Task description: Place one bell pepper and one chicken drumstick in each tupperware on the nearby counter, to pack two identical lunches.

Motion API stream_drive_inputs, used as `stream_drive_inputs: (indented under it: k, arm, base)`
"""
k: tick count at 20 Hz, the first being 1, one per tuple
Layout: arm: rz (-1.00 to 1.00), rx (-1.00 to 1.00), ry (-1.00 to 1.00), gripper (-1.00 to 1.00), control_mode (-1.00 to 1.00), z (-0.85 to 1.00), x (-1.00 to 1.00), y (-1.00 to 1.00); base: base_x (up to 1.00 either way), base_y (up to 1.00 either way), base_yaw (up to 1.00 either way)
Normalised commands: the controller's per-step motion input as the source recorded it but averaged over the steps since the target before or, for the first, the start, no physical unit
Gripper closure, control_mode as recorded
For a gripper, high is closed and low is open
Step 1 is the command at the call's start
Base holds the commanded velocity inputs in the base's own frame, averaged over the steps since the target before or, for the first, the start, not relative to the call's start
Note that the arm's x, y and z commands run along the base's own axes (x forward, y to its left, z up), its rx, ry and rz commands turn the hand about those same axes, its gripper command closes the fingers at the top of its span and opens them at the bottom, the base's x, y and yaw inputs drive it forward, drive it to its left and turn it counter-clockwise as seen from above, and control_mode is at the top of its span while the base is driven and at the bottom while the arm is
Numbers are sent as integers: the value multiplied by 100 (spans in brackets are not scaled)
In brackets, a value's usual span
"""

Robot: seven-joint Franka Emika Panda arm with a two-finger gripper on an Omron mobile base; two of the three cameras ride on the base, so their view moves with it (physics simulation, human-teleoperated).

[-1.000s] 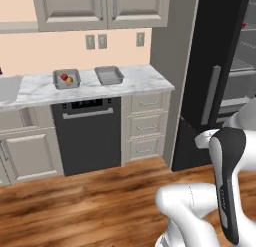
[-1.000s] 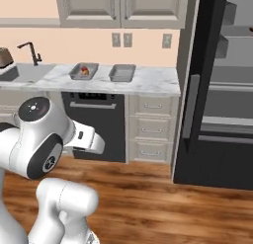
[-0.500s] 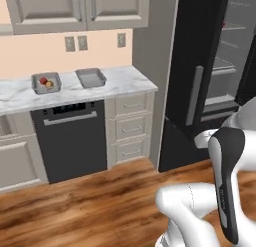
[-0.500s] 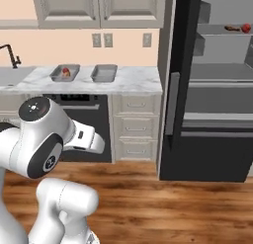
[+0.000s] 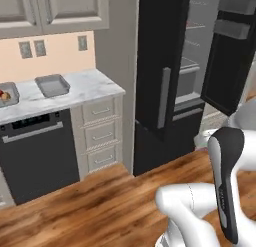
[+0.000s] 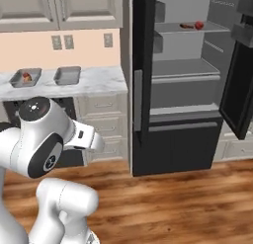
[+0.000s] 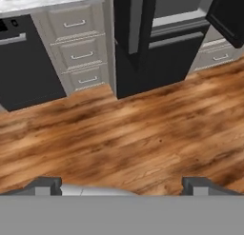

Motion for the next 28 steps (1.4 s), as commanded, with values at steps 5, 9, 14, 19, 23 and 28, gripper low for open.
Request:
stream_drive_inputs:
  k: [5, 9, 14, 19, 23, 28]
  arm:
    - [0, 0, 0, -100, 100, 0, 0, 0]
    - [0, 0, 0, -100, 100, 0, 0, 0]
    - [0, 0, 0, -100, 100, 0, 0, 0]
    - [0, 0, 0, -100, 100, 0, 0, 0]
    - [0, 0, 0, -100, 100, 0, 0, 0]
    - [0, 0, 0, -100, 100, 0, 0, 0]
  base:
    - [35, -54, -40]
    - [46, -59, -41]
    - [53, -59, -40]
    - [70, -37, -30]
    - [96, -12, -11]
    - [68, -5, 14]
